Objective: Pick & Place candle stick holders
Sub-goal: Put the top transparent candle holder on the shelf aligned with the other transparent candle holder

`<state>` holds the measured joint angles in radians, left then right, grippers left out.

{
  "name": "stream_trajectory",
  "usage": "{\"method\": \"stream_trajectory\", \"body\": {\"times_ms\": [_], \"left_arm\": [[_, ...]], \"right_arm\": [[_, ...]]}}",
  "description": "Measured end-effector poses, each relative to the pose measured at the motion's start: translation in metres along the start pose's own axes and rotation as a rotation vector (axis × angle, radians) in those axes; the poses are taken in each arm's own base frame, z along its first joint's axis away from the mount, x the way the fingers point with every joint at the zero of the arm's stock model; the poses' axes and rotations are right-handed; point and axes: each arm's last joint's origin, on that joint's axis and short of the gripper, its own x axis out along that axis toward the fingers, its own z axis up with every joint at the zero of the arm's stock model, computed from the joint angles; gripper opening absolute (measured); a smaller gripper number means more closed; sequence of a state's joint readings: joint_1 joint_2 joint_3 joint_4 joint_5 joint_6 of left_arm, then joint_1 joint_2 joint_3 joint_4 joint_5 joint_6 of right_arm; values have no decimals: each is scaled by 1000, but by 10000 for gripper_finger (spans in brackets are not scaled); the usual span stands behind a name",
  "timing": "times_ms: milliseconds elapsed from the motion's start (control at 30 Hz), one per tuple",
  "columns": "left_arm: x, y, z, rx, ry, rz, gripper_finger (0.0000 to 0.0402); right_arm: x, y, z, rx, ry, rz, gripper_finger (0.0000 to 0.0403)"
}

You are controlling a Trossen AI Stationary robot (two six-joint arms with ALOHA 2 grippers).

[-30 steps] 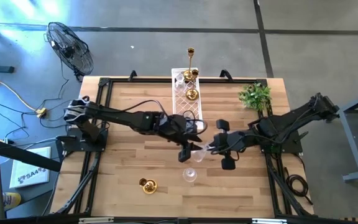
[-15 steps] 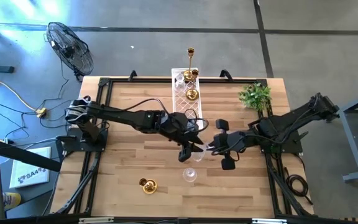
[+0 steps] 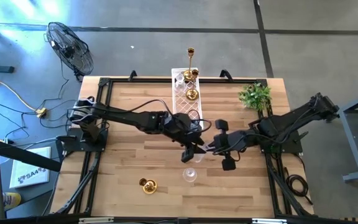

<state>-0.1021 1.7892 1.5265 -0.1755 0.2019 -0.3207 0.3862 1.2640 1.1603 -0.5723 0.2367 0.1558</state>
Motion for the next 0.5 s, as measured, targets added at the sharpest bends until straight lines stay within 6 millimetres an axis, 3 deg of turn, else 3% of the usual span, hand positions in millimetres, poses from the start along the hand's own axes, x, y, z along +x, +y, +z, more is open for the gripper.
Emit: {"method": "stream_trajectory", "body": {"times_ms": [500], "left_arm": [[8, 6, 0, 115, -34, 19, 157]], "right_arm": [[0, 0, -2, -7, 16, -2, 21]]}}
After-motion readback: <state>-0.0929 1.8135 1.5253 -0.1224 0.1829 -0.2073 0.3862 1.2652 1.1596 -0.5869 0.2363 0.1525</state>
